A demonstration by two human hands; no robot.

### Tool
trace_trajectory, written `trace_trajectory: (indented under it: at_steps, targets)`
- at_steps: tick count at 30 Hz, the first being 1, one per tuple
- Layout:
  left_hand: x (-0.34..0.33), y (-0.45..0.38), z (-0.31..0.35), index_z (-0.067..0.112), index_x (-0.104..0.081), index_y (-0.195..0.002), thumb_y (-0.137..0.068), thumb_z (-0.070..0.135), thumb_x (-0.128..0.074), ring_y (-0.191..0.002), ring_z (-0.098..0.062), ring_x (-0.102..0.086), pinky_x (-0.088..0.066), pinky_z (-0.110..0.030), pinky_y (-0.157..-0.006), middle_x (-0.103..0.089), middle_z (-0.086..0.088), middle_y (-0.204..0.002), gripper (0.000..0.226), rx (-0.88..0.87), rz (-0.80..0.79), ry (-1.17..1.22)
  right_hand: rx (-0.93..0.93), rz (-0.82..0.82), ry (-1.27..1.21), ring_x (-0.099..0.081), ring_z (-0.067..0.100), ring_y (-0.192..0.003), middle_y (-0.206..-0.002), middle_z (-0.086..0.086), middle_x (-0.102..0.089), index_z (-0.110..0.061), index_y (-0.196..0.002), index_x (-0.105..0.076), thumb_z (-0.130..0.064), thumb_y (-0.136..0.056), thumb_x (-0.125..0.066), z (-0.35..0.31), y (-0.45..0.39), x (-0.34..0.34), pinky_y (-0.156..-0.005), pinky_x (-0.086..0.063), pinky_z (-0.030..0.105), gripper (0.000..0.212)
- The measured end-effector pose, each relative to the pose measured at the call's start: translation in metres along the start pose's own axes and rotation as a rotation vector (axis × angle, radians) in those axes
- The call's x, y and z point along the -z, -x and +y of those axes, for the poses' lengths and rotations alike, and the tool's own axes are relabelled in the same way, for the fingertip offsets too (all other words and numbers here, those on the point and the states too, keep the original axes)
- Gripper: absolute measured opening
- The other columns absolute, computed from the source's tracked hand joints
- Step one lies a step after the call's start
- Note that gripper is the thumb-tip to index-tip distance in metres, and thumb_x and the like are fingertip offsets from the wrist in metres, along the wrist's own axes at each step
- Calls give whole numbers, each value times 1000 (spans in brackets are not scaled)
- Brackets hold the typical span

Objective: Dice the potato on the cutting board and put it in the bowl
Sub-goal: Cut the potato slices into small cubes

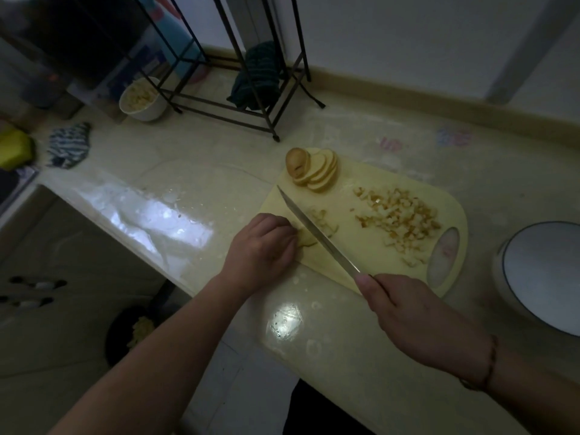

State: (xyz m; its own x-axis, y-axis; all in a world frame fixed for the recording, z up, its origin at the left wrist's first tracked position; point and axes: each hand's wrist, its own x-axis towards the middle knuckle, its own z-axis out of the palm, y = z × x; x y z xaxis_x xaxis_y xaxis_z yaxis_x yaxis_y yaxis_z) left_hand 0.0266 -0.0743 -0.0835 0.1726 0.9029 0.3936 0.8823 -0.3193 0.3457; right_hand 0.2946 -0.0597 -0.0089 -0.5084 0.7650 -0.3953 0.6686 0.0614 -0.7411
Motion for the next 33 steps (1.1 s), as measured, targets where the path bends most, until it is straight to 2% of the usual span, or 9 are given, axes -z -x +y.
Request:
trace_trajectory:
  at_steps: [4, 8, 13, 16, 23, 29, 33]
  targets:
    - [1, -1, 4, -1, -74, -105, -88, 24, -71, -94, -31, -65, -54, -35, -83, -70, -14, -108, 31, -70, -49, 15, -31, 3, -11, -53, 12, -58, -60, 2, -57, -9, -67, -51, -61, -89, -25, 1, 2, 2, -65, -43, 33, 62]
    - [-1, -4, 8, 1, -75, -98, -86, 19, -78, -89, -31, -66, -55, -37, -76, -70, -15, -103, 22, -105, -73, 3, -23, -1, -13, -53, 12, -56, -57, 2, -55, -9, -67, -52, -64, -85, -23, 1, 2, -1, -63, -43, 31, 65]
    - [1, -6, 10, 0, -74, -99, -91, 19, -70, -89, -33, -65, -54, -38, -75, -68, -17, -105, 21, -98, -51, -3, 5, 27, -20, -50, 10, -56, -56, 1, -52, -13, -63, -47, -68, -80, -20, 0, 4, -3, -58, -37, 25, 63]
    - [2, -7, 11, -2, -74, -92, -90, 13, -69, -83, -33, -63, -52, -37, -70, -68, -18, -97, 16, -172, -63, 2, 30, 44, -31, -49, 9, -56, -54, 0, -49, -14, -63, -46, -68, -79, -20, -3, 7, -4, -60, -37, 24, 63]
    - [-3, -9, 8, 0, -75, -92, -90, 10, -70, -82, -33, -64, -53, -37, -70, -69, -15, -92, 11, -215, -93, -9, 44, 73, -40, -53, 6, -61, -56, 0, -54, -16, -63, -49, -61, -87, -26, -6, 8, -12, -59, -38, 15, 56]
    - [-3, -8, 5, 3, -77, -95, -93, 15, -68, -88, -31, -66, -55, -35, -73, -72, -11, -96, 16, -189, -97, 20, 68, 90, -42, -53, 10, -61, -57, 0, -54, -16, -63, -48, -64, -84, -24, -6, 12, -16, -58, -36, 24, 58]
    - [-3, -9, 2, 2, -77, -93, -91, 11, -71, -87, -31, -67, -54, -34, -70, -72, -12, -95, 11, -223, -102, -3, 70, 93, -43, -54, 12, -64, -58, 5, -55, -12, -65, -51, -63, -86, -24, -3, 14, -14, -60, -38, 21, 61]
